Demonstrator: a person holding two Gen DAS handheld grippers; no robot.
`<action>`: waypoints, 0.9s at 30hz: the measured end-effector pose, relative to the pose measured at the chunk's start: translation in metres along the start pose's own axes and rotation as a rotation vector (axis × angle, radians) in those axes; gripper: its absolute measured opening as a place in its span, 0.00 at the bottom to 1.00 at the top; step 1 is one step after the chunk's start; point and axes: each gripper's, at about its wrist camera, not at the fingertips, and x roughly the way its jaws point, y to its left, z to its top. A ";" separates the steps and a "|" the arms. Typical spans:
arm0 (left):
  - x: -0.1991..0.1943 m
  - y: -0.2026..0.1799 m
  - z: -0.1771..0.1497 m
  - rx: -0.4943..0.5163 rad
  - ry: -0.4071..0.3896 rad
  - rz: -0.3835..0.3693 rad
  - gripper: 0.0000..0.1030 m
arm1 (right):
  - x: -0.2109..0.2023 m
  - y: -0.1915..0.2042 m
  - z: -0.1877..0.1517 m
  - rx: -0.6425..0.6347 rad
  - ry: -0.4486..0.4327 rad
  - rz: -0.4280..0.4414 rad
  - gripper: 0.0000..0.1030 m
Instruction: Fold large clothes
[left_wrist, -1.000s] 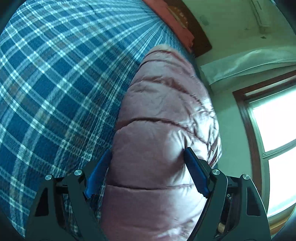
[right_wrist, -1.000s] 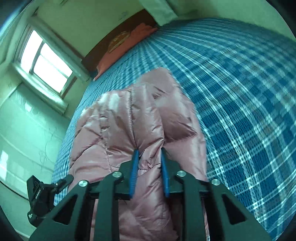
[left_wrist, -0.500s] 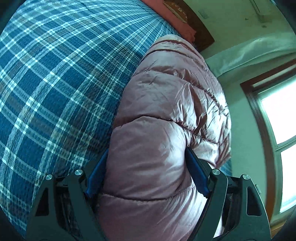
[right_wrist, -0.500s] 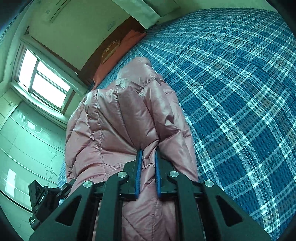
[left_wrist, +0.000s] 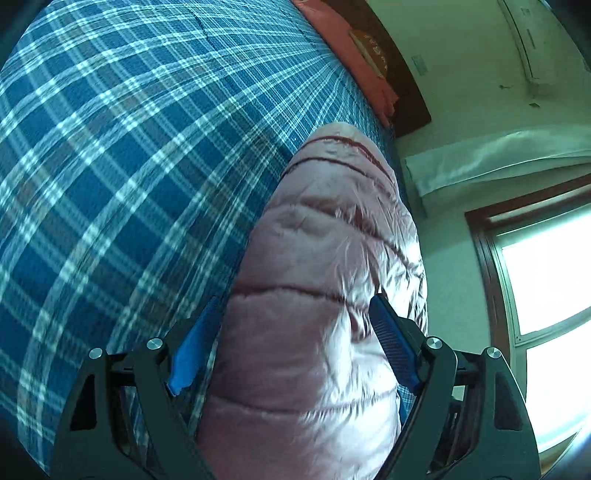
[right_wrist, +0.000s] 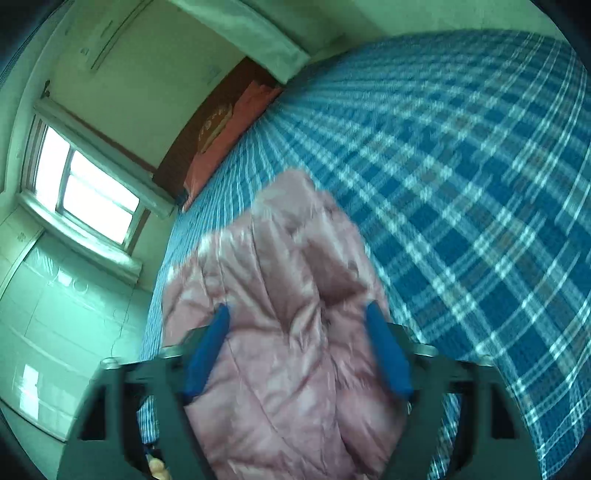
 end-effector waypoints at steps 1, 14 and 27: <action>0.004 0.000 0.003 -0.009 0.004 -0.008 0.81 | 0.006 0.002 0.003 -0.011 0.010 -0.009 0.74; 0.042 0.004 0.008 -0.013 0.129 -0.063 0.88 | 0.069 -0.021 0.012 0.006 0.224 0.216 0.76; 0.045 0.002 0.007 0.000 0.122 -0.055 0.89 | 0.079 -0.012 0.016 -0.101 0.240 0.206 0.74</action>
